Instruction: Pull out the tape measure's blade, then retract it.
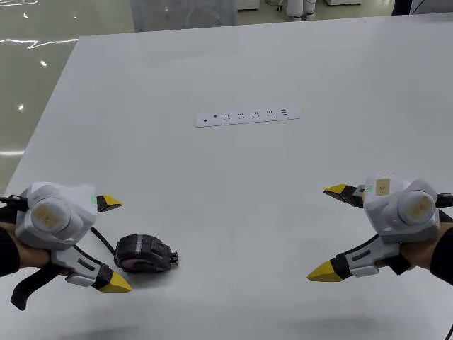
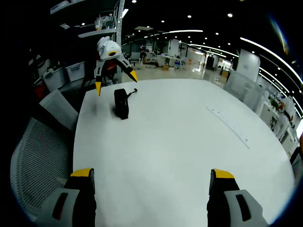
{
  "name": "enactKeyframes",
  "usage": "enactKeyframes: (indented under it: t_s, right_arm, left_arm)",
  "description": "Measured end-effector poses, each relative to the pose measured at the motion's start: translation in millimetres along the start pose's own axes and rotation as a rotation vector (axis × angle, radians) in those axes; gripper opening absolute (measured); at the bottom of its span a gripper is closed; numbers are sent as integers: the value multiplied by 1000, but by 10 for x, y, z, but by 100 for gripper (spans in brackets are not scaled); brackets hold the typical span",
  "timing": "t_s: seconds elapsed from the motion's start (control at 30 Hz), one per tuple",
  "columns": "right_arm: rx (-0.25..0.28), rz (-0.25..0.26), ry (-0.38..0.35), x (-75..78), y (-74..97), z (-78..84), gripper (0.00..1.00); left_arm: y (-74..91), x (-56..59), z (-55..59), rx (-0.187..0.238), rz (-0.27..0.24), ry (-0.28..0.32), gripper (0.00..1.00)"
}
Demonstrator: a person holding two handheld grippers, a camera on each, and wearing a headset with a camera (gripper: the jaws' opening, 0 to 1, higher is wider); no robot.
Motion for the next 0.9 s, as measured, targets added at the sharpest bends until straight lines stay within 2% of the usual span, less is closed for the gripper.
enactKeyframes:
  t_s: [0.07, 0.13, 0.37, 0.57, 0.8, 0.9]
  right_arm:
    - [5, -6, 5, 5, -32, -35, 99]
    - [13, -11, 15, 22, -65, -69, 99]
    - [30, -41, 43, 7, -217, -189, 99]
    - [30, -44, 76, 43, -353, -277, 99]
    - [55, -65, 92, 25, -568, -428, 99]
    - [68, -82, 81, 7, -675, -480, 99]
  left_arm:
    - [-33, -11, -17, -21, 4, -7, 87]
    - [-68, -9, -20, -57, 34, -13, 85]
    - [-176, -35, -75, -107, 83, -44, 83]
    - [-225, -62, -157, -118, 99, -62, 81]
    - [-293, -38, -216, -132, 120, -65, 72]
    - [-319, -1, -235, -132, 146, -68, 68]
Point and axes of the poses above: the centre of the closed fingertips' face, and the gripper's own axes: y roughly backward along the fingers, x roughly to its right, z roughly out of its underside, the point moved 10 cm from there along y, roughly backward along the fingers, and after that the axes turned 8 degrees about y, right-handed, at the moved point
